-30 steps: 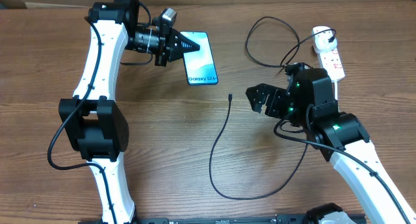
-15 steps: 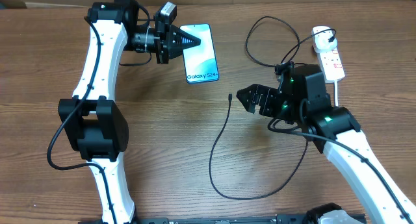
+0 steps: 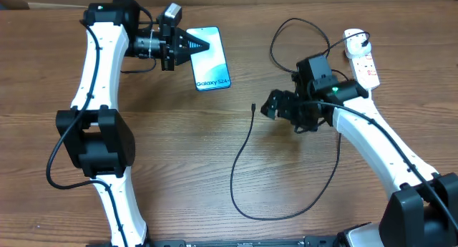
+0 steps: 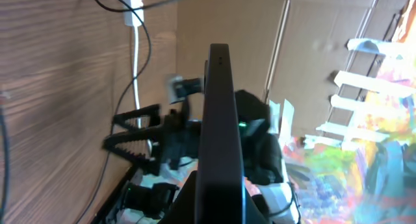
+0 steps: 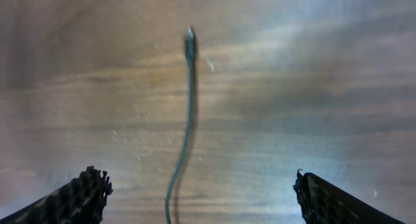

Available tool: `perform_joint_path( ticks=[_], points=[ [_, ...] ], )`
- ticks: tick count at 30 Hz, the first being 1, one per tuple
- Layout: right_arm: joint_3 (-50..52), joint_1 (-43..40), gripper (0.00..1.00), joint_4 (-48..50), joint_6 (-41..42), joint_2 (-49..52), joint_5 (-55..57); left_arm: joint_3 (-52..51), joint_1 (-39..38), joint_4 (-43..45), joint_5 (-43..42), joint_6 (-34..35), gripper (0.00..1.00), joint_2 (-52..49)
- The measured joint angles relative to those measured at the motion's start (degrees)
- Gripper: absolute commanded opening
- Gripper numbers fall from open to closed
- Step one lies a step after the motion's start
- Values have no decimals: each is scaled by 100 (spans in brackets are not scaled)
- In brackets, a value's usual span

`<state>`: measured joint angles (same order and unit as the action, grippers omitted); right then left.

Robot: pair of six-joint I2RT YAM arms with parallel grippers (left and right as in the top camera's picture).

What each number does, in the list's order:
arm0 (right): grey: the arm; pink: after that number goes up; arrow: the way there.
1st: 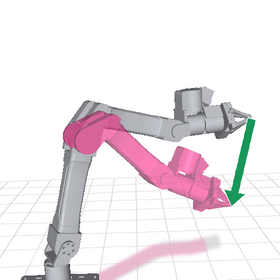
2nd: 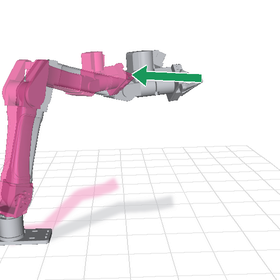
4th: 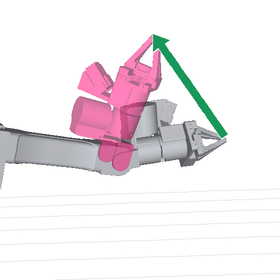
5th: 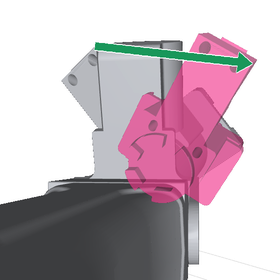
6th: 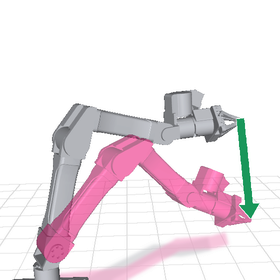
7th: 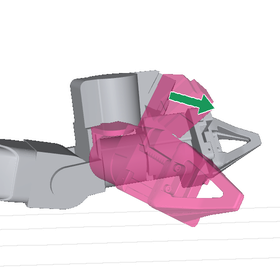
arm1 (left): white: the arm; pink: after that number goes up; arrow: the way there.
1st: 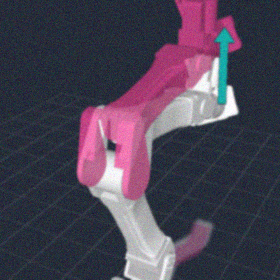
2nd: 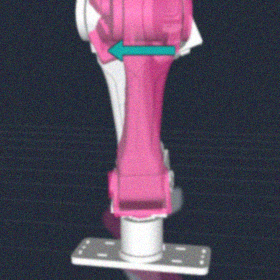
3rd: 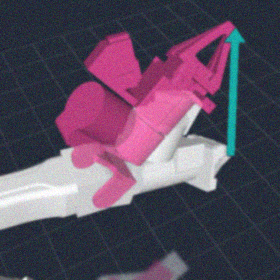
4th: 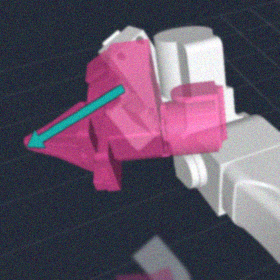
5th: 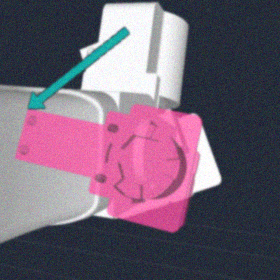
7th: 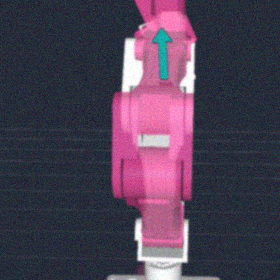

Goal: Plug charger to phone and switch on socket
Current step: 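Lower the open right gripper over the black cable's USB-C end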

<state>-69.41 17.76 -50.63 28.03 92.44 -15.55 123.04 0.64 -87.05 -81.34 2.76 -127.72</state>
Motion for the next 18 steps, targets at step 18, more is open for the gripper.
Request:
perform_joint_path(
  ticks=[18],
  points=[
    [-1344,439,84,-621,-236,1377,623,0,796,-577,1305,-179,4,0]
  ],
)
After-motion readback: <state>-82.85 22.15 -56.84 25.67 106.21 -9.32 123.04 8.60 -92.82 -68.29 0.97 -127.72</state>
